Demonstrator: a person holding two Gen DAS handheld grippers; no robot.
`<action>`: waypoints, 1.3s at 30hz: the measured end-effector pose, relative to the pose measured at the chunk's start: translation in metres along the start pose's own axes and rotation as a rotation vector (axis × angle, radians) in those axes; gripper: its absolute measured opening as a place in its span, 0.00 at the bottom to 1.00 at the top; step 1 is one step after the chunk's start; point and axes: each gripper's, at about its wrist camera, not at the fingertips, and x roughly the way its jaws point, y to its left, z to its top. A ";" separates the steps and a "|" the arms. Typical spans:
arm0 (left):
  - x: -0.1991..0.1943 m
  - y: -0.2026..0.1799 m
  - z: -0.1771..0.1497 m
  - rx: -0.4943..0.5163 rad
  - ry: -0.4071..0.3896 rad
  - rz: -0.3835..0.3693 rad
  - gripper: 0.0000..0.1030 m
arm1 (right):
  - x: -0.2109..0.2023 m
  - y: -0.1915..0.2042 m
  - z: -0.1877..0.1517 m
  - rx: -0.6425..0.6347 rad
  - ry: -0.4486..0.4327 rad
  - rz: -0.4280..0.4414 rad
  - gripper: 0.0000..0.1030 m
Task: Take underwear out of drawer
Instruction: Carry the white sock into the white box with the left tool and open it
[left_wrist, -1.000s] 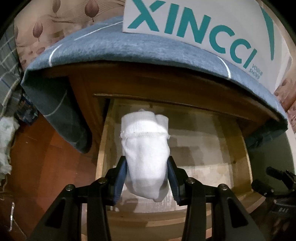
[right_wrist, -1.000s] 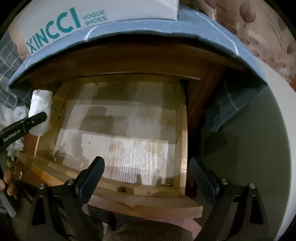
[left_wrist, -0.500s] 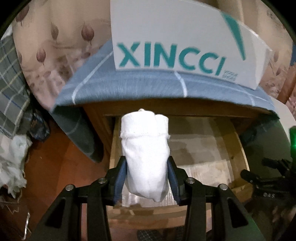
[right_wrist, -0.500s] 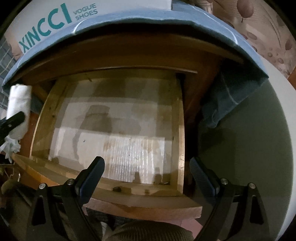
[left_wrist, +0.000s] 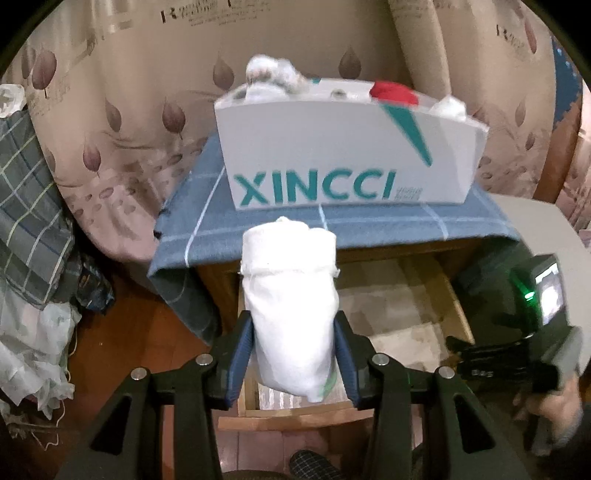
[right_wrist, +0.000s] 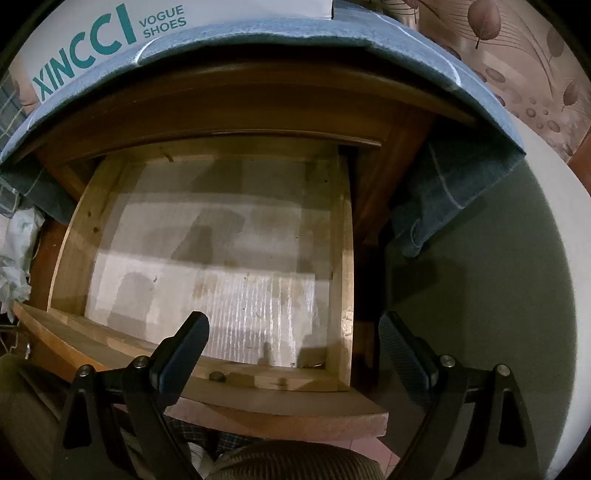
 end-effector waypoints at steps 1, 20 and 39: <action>-0.006 0.001 0.003 -0.003 -0.008 -0.006 0.42 | 0.000 -0.001 0.000 0.001 0.001 0.000 0.89; -0.087 0.016 0.164 0.005 -0.168 -0.105 0.42 | -0.002 0.002 0.001 -0.006 -0.001 -0.004 0.89; 0.043 -0.055 0.238 0.084 -0.002 -0.098 0.42 | -0.007 0.002 0.002 0.011 -0.014 0.056 0.89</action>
